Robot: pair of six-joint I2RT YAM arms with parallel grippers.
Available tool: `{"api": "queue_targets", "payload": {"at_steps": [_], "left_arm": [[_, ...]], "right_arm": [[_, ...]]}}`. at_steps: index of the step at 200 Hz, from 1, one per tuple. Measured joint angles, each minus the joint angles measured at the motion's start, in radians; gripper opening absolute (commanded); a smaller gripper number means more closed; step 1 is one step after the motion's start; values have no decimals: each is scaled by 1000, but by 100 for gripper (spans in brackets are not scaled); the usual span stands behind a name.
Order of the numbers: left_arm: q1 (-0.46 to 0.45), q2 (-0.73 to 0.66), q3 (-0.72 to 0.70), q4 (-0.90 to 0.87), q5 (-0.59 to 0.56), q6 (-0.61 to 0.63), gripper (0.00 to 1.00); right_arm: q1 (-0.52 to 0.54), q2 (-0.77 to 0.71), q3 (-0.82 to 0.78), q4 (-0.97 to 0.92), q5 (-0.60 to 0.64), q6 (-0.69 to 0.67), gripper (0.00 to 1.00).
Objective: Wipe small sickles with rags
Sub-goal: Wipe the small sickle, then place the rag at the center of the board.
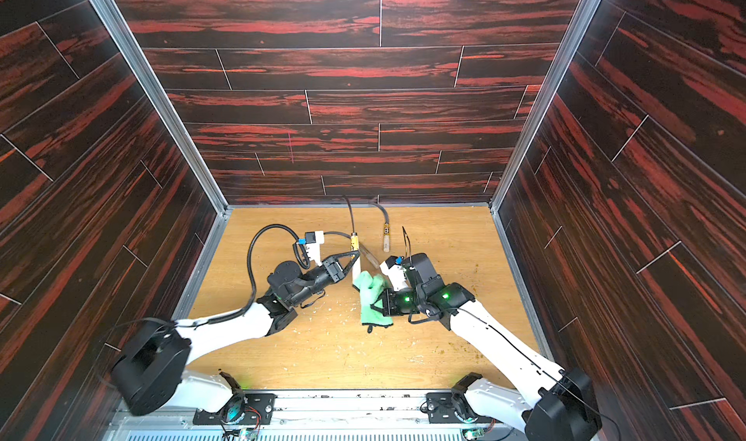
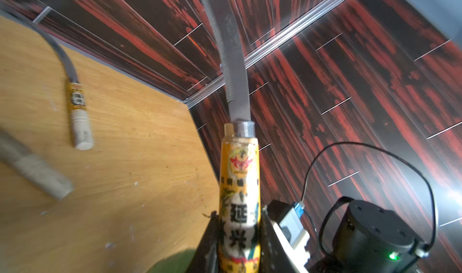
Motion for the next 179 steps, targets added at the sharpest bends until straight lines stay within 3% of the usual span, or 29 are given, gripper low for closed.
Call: {"api": "queue_targets", "payload": {"at_steps": [41, 83, 120, 179], "left_arm": [[0, -146, -1, -294, -7, 117, 0], [0, -216, -54, -420, -9, 160, 0], [0, -229, -123, -473, -6, 164, 0], [0, -271, -146, -491, -6, 169, 0]], "right_arm": [[0, 47, 105, -137, 136, -45, 0], [-1, 193, 125, -176, 201, -78, 0], [-1, 300, 125, -189, 247, -97, 7], [-1, 394, 131, -177, 260, -116, 31]]}}
